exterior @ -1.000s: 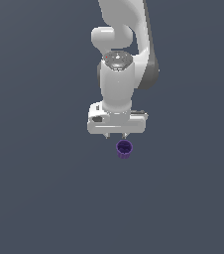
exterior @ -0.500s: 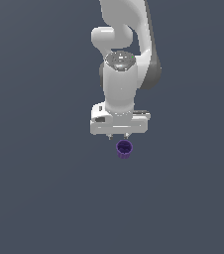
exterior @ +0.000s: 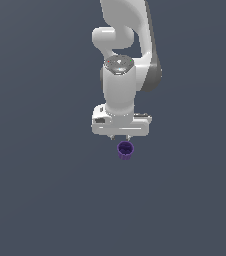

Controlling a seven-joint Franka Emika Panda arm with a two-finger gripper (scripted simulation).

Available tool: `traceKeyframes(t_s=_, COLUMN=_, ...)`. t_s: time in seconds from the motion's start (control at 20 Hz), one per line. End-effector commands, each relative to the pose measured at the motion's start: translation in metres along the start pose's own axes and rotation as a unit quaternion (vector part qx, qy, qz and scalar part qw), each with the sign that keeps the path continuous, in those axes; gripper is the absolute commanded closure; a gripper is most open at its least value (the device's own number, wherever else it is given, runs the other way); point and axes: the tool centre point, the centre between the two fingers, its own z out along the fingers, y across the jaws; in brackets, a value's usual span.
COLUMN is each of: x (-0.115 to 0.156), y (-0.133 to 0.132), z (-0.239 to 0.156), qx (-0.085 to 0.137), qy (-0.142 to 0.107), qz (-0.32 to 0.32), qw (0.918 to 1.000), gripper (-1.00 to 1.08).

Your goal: Pick up the object and move it to a goal position.

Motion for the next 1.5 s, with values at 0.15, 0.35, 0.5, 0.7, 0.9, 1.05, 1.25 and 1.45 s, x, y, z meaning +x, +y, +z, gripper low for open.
traceKeyframes(t_s=0.15, x=-0.007, y=-0.002, z=0.01, qx=0.017, qy=-0.005, qz=0.067, qw=0.9976, gripper=-0.2)
traceKeyframes(t_s=0.35, x=-0.013, y=-0.004, z=0.02, qx=0.033, qy=-0.012, qz=0.136, qw=0.9901, gripper=-0.2)
traceKeyframes(t_s=0.5, x=-0.019, y=-0.005, z=0.028, qx=0.045, qy=-0.018, qz=0.194, qw=0.9798, gripper=-0.2)
traceKeyframes(t_s=0.7, x=-0.026, y=-0.006, z=0.039, qx=0.059, qy=-0.028, qz=0.271, qw=0.9604, gripper=-0.2)
traceKeyframes(t_s=0.9, x=-0.034, y=-0.007, z=0.049, qx=0.071, qy=-0.038, qz=0.347, qw=0.9345, gripper=-0.2)
traceKeyframes(t_s=1.05, x=-0.04, y=-0.006, z=0.057, qx=0.078, qy=-0.046, qz=0.402, qw=0.9109, gripper=-0.2)
traceKeyframes(t_s=1.25, x=-0.047, y=-0.005, z=0.066, qx=0.085, qy=-0.056, qz=0.466, qw=0.8788, gripper=-0.2)
traceKeyframes(t_s=1.45, x=-0.052, y=-0.004, z=0.072, qx=0.089, qy=-0.064, qz=0.514, qw=0.851, gripper=-0.2)
